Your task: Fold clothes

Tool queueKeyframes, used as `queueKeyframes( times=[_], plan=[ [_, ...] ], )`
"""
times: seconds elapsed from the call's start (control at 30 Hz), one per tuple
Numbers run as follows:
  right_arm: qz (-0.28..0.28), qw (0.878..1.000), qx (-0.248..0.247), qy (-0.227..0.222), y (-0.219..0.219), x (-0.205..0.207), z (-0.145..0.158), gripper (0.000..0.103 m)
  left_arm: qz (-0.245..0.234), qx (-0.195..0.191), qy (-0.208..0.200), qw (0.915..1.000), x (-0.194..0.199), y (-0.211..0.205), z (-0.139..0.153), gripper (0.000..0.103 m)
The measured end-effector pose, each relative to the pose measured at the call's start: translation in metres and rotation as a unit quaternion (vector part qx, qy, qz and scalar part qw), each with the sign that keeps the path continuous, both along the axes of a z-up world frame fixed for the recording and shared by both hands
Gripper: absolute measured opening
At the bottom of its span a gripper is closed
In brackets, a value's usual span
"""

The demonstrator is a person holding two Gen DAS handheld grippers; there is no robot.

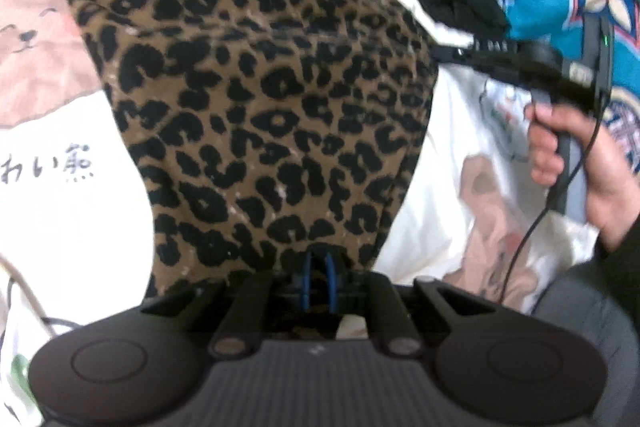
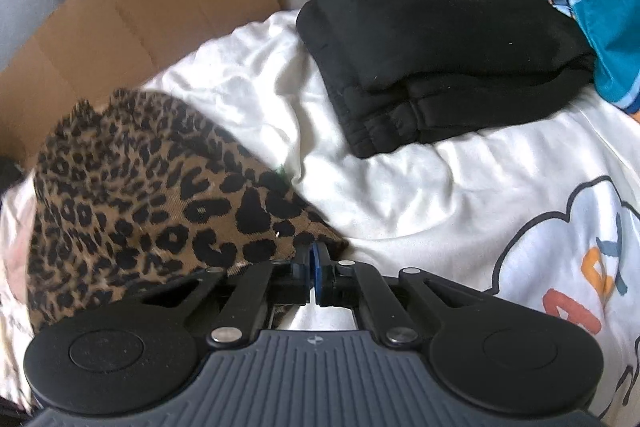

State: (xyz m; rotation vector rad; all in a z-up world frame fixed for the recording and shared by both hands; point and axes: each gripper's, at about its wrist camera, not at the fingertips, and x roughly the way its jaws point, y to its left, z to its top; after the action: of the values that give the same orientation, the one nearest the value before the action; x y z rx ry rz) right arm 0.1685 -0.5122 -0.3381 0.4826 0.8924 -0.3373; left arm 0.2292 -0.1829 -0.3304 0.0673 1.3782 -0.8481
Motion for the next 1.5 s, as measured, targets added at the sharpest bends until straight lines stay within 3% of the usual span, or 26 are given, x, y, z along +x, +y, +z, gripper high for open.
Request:
queueKeyframes(
  times=[0.13, 0.4, 0.63, 0.8, 1.1, 1.2, 1.3, 1.5],
  plan=[
    [-0.001, 0.999, 0.002, -0.034, 0.001, -0.002, 0.012, 0.031, 0.018, -0.017, -0.016, 0.9996, 0.007, 0.009, 0.018, 0.008],
    [0.027, 0.997, 0.017, -0.069, 0.006, 0.015, 0.014, 0.034, 0.045, -0.011, -0.079, 0.9958, 0.048, 0.015, 0.061, 0.009],
    [0.053, 0.994, 0.031, -0.096, 0.008, 0.033, 0.013, 0.038, 0.066, 0.024, -0.134, 0.9885, 0.111, 0.014, 0.087, 0.019],
    [0.064, 0.991, 0.054, -0.102, 0.008, 0.05, 0.004, 0.038, 0.067, 0.031, -0.153, 0.9854, 0.141, 0.004, 0.087, 0.026],
    [0.106, 0.988, 0.052, -0.099, 0.012, 0.079, -0.001, 0.038, 0.091, 0.042, -0.183, 0.9781, 0.188, -0.038, 0.074, 0.033],
    [0.116, 0.987, 0.054, -0.096, 0.012, 0.082, -0.003, 0.038, 0.095, 0.041, -0.204, 0.9735, 0.206, -0.053, 0.075, 0.043],
    [0.126, 0.986, 0.056, -0.094, 0.013, 0.085, -0.005, 0.038, 0.097, 0.048, -0.227, 0.968, 0.222, -0.067, 0.076, 0.062],
    [0.136, 0.985, 0.065, -0.09, 0.009, 0.091, -0.009, 0.038, 0.086, 0.065, -0.269, 0.9572, 0.255, -0.087, 0.073, 0.076]
  ],
)
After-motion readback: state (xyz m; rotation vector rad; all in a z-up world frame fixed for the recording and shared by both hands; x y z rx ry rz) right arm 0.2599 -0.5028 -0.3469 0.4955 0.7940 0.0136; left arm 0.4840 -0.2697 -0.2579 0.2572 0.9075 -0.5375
